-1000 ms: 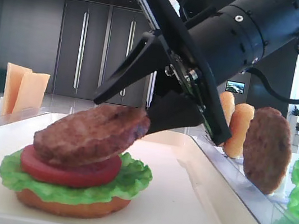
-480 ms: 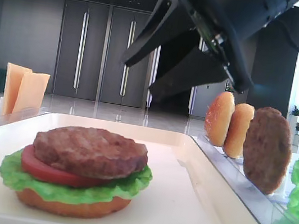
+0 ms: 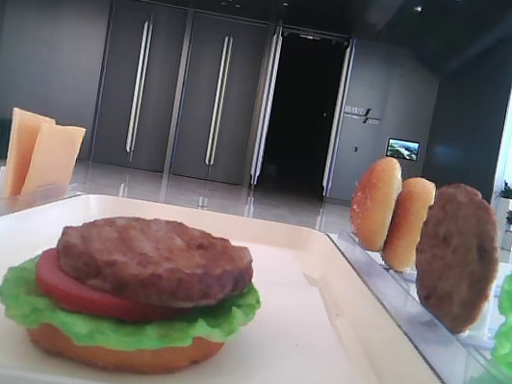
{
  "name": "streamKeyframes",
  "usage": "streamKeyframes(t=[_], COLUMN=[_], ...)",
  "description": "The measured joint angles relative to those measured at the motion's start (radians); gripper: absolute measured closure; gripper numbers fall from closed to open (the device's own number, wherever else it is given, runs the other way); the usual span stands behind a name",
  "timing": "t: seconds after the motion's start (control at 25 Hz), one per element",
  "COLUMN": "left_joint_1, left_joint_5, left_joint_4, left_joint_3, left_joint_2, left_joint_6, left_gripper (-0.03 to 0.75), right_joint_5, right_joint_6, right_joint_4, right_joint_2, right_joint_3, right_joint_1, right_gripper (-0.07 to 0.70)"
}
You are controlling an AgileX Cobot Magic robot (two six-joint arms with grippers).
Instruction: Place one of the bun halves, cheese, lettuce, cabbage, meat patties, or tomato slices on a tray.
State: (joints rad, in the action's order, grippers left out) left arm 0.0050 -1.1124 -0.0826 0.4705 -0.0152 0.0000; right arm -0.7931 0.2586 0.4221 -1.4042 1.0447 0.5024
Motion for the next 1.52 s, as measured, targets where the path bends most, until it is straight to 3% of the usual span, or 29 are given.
streamKeyframes(t=[0.08,0.2,0.36,0.48,0.6,0.76,1.24,1.52], left_joint_1=[0.0,0.0,0.0,0.0,0.0,0.0,0.0,0.0], left_joint_5=[0.0,0.0,0.0,0.0,0.0,0.0,0.0,0.0], left_joint_4=[0.0,0.0,0.0,0.0,0.0,0.0,0.0,0.0], left_joint_3=[0.0,0.0,0.0,0.0,0.0,0.0,0.0,0.0], left_joint_2=[0.0,0.0,0.0,0.0,0.0,0.0,0.0,0.0], left_joint_6=[0.0,0.0,0.0,0.0,0.0,0.0,0.0,0.0], left_gripper=[0.451,0.451,0.451,0.451,0.451,0.451,0.451,0.451], right_joint_5=[-0.077,-0.212,-0.349,-0.405,-0.425,-0.426,-0.426,-0.427], right_joint_6=[-0.141,-0.273,-0.342,-0.349,-0.35,-0.35,-0.349,-0.349], right_joint_4=[-0.148,-0.304,-0.406,-0.422,-0.428,-0.432,-0.472,-0.477], right_joint_2=[0.041,0.086,0.114,0.123,0.129,0.129,0.136,0.242], right_joint_3=[0.0,0.0,0.0,0.0,0.0,0.0,0.0,-0.001], right_joint_1=[-0.026,-0.102,-0.25,-0.368,-0.465,-0.531,-0.542,-0.542], right_gripper=[0.253,0.257,0.267,0.269,0.269,0.269,0.269,0.269])
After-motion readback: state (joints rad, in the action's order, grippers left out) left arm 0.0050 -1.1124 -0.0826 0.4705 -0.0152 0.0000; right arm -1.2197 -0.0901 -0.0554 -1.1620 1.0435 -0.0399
